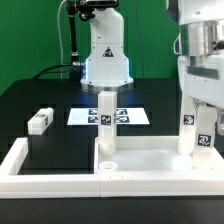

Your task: Assemble desk

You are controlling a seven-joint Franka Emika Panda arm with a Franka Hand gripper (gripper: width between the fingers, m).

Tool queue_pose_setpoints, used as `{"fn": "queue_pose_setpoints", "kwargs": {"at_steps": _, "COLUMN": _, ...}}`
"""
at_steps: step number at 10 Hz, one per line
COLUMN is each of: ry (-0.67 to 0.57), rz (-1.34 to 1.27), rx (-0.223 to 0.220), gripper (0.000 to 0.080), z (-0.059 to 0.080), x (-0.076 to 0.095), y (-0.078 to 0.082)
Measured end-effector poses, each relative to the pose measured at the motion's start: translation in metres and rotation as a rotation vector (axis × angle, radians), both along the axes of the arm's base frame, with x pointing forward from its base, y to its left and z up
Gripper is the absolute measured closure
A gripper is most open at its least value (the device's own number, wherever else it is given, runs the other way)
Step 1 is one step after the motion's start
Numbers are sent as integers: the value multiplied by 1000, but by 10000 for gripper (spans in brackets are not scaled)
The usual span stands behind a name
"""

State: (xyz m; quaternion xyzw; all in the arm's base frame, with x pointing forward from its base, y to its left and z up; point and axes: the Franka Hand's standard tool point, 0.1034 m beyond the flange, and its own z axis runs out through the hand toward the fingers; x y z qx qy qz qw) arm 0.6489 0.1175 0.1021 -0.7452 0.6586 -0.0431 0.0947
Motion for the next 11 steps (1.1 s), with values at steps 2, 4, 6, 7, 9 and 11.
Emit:
{"fn": "queue_pose_setpoints", "kwargs": {"at_steps": 2, "ry": -7, "rz": 114, "rx": -21, "gripper": 152, "z": 1, "x": -4, "y": 3}}
{"fn": "queue_pose_setpoints", "kwargs": {"at_steps": 4, "ry": -16, "rz": 246, "rx": -49, "gripper": 151, "z": 0, "x": -4, "y": 1}}
{"fn": "queue_pose_setpoints", "kwargs": {"at_steps": 6, "ry": -16, "rz": 572, "rx": -121, "gripper": 151, "z": 2, "x": -2, "y": -4}}
{"fn": "queue_pose_setpoints", "kwargs": {"at_steps": 7, "ry": -33, "rz": 721, "rx": -141, "gripper": 151, "z": 9, "x": 5, "y": -8}}
{"fn": "queue_pose_setpoints", "kwargs": {"at_steps": 9, "ry": -36, "rz": 782, "rx": -151, "gripper": 151, "z": 7, "x": 5, "y": -12}}
{"fn": "queue_pose_setpoints", "kwargs": {"at_steps": 11, "ry": -35, "rz": 766, "rx": -148, "gripper": 260, "z": 7, "x": 5, "y": -13}}
